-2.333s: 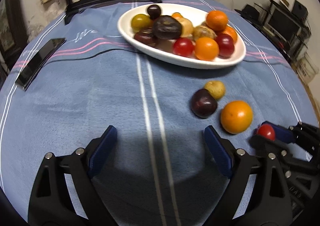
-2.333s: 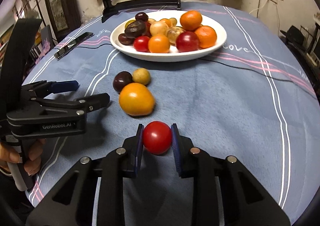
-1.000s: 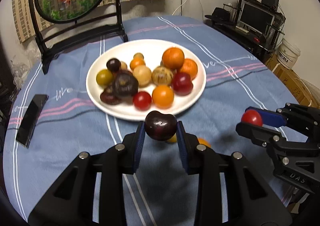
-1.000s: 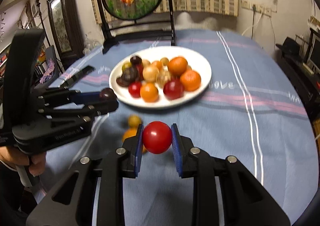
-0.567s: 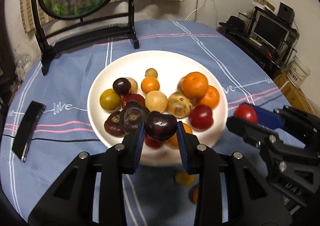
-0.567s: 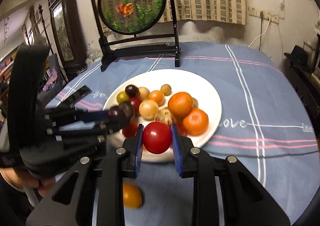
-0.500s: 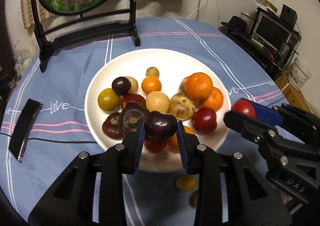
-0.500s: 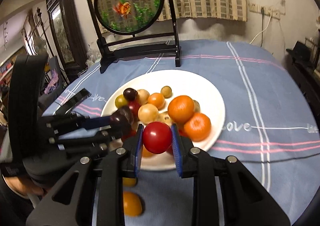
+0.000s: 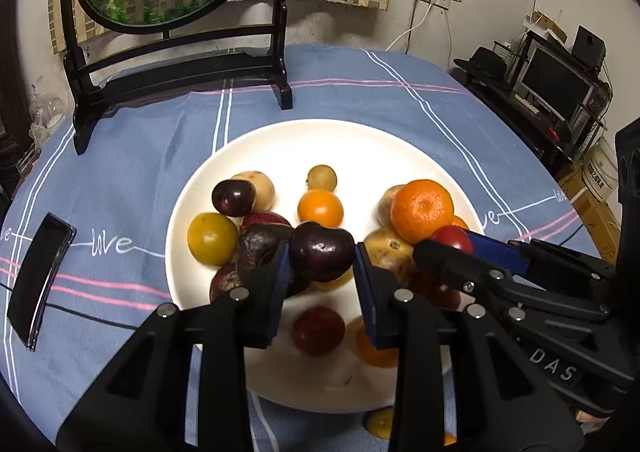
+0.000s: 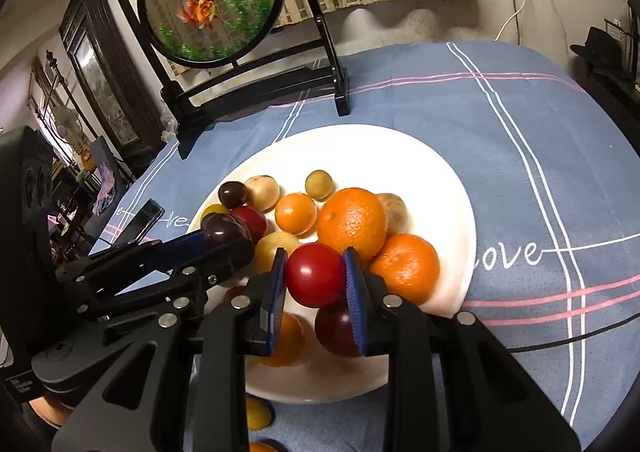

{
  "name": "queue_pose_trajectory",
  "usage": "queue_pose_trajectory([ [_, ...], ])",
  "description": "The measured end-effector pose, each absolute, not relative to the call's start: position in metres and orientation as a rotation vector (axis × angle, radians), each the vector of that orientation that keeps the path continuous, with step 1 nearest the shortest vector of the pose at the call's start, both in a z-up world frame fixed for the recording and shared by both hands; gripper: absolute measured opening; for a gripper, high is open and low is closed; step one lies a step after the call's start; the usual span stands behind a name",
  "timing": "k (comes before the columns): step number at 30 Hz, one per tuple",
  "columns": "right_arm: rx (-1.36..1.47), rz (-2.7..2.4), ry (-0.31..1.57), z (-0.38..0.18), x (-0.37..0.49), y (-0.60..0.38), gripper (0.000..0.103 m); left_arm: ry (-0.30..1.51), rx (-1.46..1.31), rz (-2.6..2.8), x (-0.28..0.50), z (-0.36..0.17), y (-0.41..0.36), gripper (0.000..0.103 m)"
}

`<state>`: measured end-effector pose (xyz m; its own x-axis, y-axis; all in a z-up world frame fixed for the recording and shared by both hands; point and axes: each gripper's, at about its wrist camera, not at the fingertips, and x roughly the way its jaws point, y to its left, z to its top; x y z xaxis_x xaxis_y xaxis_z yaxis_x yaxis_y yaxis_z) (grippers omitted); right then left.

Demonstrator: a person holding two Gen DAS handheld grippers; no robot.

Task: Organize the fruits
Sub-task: 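Carry both fruits over the white plate and open both tools, then withdraw both open tools from the plate back to the last fruits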

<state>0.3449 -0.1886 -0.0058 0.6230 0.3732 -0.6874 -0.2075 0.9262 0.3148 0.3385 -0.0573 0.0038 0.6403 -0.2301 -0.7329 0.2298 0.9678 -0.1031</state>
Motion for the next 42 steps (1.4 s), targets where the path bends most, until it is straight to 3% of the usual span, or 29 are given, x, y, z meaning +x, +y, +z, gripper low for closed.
queue_pose_trajectory([
  [4, 0.231, 0.329, 0.847, -0.007, 0.350, -0.193, 0.030, 0.847, -0.013, -0.268, 0.342, 0.005, -0.058, 0.037],
  [7, 0.257, 0.326, 0.849, -0.006, 0.353, -0.199, 0.038, 0.859, -0.047, -0.276, 0.343, 0.006, -0.056, 0.041],
  [10, 0.269, 0.308, 0.834, -0.005, 0.352, -0.206, 0.050, 0.848, -0.060, -0.255, 0.343, 0.008, -0.053, 0.051],
  [12, 0.289, 0.308, 0.826, -0.005, 0.351, -0.211, 0.056, 0.849, -0.071, -0.226, 0.345, 0.009, -0.050, 0.067],
  [20, 0.309, 0.331, 0.810, 0.007, 0.329, -0.218, 0.057, 0.812, -0.061, -0.264, 0.325, 0.021, -0.054, 0.068],
  [30, 0.157, 0.304, 0.778, 0.018, 0.267, -0.212, 0.057, 0.758, 0.029, -0.281, 0.261, 0.031, -0.055, 0.077],
  [42, 0.000, 0.319, 0.821, -0.007, 0.208, -0.182, 0.057, 0.785, 0.012, -0.227, 0.196, 0.011, -0.022, 0.079],
])
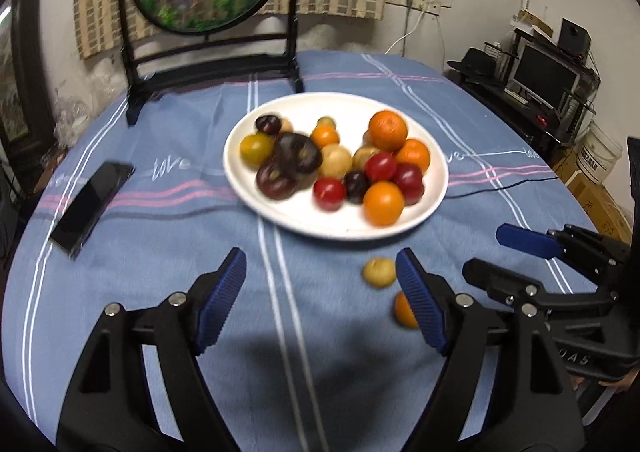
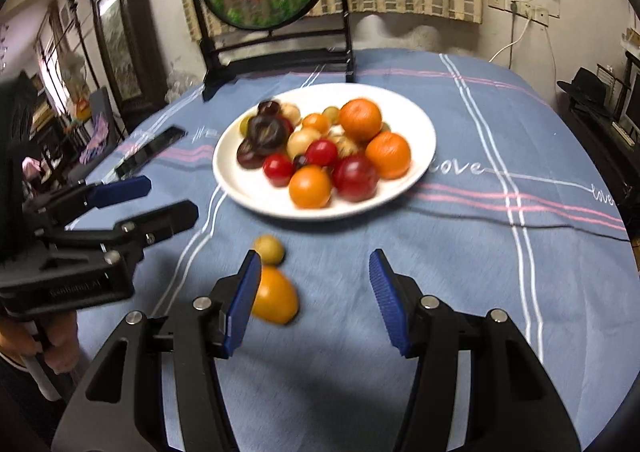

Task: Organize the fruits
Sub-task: 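Withdraw both open tools from the plate back to the last fruits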

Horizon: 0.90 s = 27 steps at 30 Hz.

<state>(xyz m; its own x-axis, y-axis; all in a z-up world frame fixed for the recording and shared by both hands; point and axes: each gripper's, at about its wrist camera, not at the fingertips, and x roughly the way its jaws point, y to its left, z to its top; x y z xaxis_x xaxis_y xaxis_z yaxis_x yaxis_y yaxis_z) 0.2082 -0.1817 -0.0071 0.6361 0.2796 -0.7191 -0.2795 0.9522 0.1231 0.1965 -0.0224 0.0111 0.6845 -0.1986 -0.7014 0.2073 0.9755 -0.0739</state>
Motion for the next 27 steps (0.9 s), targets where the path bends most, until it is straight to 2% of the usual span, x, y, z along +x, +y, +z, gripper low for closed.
queue_pose_trajectory([
  [16, -0.146, 0.302, 0.943, -0.052, 0.220, -0.134, 0.057, 0.864, -0.075, -0.175, 0.185, -0.021, 0.015, 0.081],
  [17, -0.148, 0.303, 0.945, -0.053, 0.220, -0.133, 0.056, 0.868, -0.073, -0.174, 0.186, -0.022, 0.015, 0.081],
  [21, -0.168, 0.318, 0.947, -0.055, 0.221, -0.128, 0.040, 0.877, -0.074, -0.180, 0.190, -0.025, 0.013, 0.081],
  [27, -0.183, 0.314, 0.933, -0.053, 0.219, -0.127, 0.039, 0.889, -0.063, -0.190, 0.192, -0.027, 0.007, 0.081],
])
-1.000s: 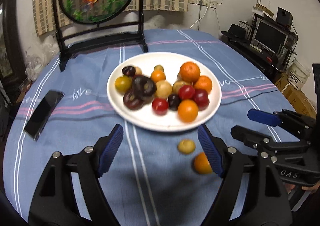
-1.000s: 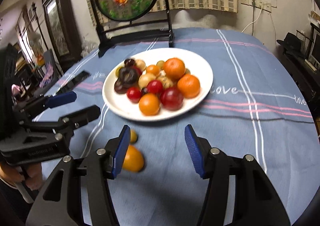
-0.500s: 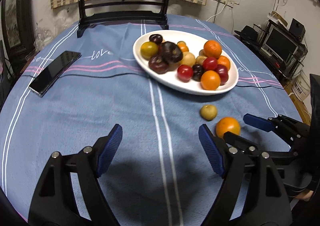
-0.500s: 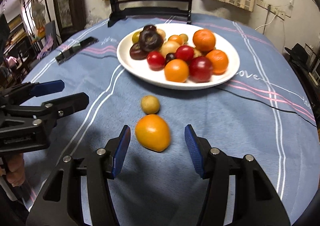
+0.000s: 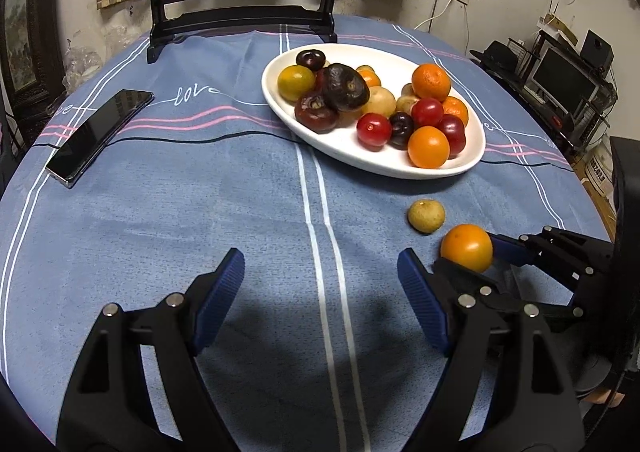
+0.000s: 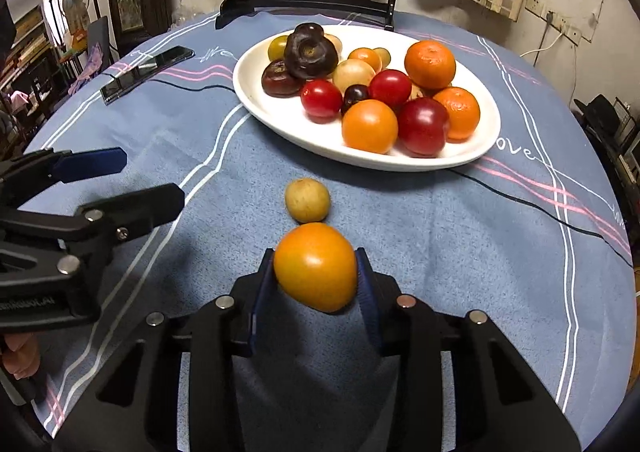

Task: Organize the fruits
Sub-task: 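Withdraw both open tools from the plate back to the last fruits, then grasp the small yellow-green fruit with the left tool while the right tool grasps an orange tomato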

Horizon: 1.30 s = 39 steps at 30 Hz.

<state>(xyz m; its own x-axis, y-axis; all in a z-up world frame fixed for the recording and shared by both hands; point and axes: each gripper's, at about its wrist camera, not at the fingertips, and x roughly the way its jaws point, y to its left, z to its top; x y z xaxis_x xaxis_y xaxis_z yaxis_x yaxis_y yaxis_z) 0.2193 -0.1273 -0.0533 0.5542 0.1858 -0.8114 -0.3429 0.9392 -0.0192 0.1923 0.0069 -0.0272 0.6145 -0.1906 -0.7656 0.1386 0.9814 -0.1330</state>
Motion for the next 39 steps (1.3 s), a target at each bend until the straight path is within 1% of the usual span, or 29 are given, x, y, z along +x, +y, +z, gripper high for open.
queue_pose_trajectory([
  [10, -0.046, 0.281, 0.893, -0.039, 0.201, -0.176, 0.039, 0.894, -0.020, -0.221, 0.199, -0.023, -0.021, 0.081],
  [22, 0.013, 0.249, 0.840, -0.030, 0.185, -0.221, 0.039, 0.942, 0.003, -0.215, 0.222, -0.035, -0.065, 0.081],
  [26, 0.033, 0.257, 0.843, -0.032, 0.184, -0.228, 0.039, 0.953, 0.019, -0.211, 0.229, -0.038, -0.075, 0.079],
  [28, 0.043, 0.257, 0.839, -0.032, 0.184, -0.232, 0.039, 0.965, 0.028, -0.200, 0.233, -0.042, -0.079, 0.070],
  [30, 0.048, 0.259, 0.839, -0.032, 0.184, -0.233, 0.039, 0.991, 0.025, -0.200, 0.237, -0.047, -0.080, 0.051],
  [34, 0.053, 0.263, 0.845, -0.033, 0.187, -0.233, 0.039, 0.990, 0.042, -0.190, 0.240, -0.049, -0.084, 0.047],
  [35, 0.054, 0.265, 0.847, -0.034, 0.187, -0.234, 0.039, 0.987, 0.045, -0.194, 0.240, -0.048, -0.085, 0.041],
  [36, 0.055, 0.266, 0.848, -0.034, 0.186, -0.233, 0.039, 0.983, 0.047, -0.202, 0.240, -0.048, -0.086, 0.030],
  [37, 0.055, 0.266, 0.847, -0.033, 0.186, -0.233, 0.039, 0.980, 0.052, -0.212, 0.240, -0.047, -0.089, 0.028],
  [39, 0.055, 0.263, 0.845, -0.032, 0.185, -0.233, 0.039, 0.980, 0.069, -0.205, 0.239, -0.046, -0.090, 0.028],
])
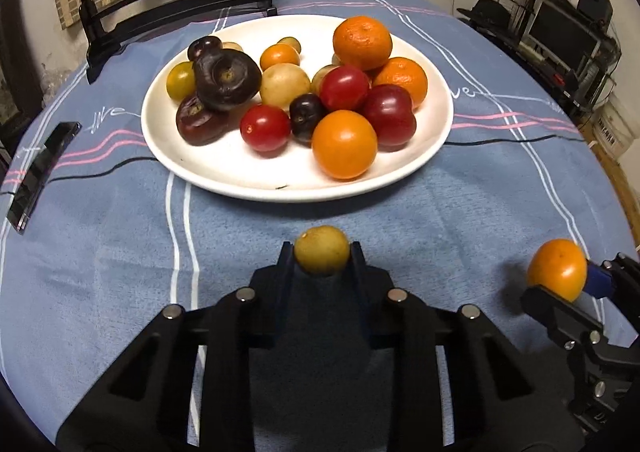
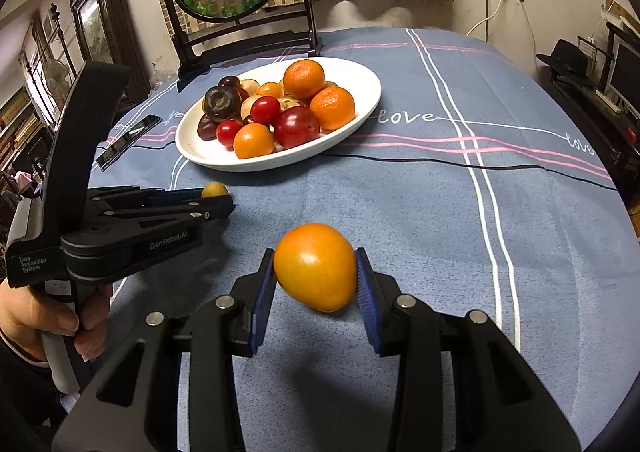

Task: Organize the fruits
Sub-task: 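Grasp the small yellow-green fruit with the left tool while the right tool grasps an orange tomato, then carry both fruits over the white plate and open both tools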

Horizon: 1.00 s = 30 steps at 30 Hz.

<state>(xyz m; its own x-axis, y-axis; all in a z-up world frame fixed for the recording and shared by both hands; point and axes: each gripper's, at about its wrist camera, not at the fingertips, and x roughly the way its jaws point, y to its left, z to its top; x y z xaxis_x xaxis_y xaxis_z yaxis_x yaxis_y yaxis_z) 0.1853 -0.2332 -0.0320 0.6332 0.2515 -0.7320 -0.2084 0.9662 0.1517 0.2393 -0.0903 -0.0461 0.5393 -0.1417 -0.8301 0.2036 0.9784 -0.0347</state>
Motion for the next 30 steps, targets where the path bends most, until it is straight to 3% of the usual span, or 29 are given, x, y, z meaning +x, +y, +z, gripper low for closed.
queue_pose_trajectory([
  [19, 0.030, 0.299, 0.761, 0.005, 0.192, -0.210, 0.039, 0.848, -0.003, -0.257, 0.220, 0.017, -0.053, 0.028],
  [30, 0.031, 0.330, 0.719, 0.026, 0.234, -0.187, 0.039, 0.856, -0.022, -0.257, 0.253, 0.012, -0.051, 0.028],
])
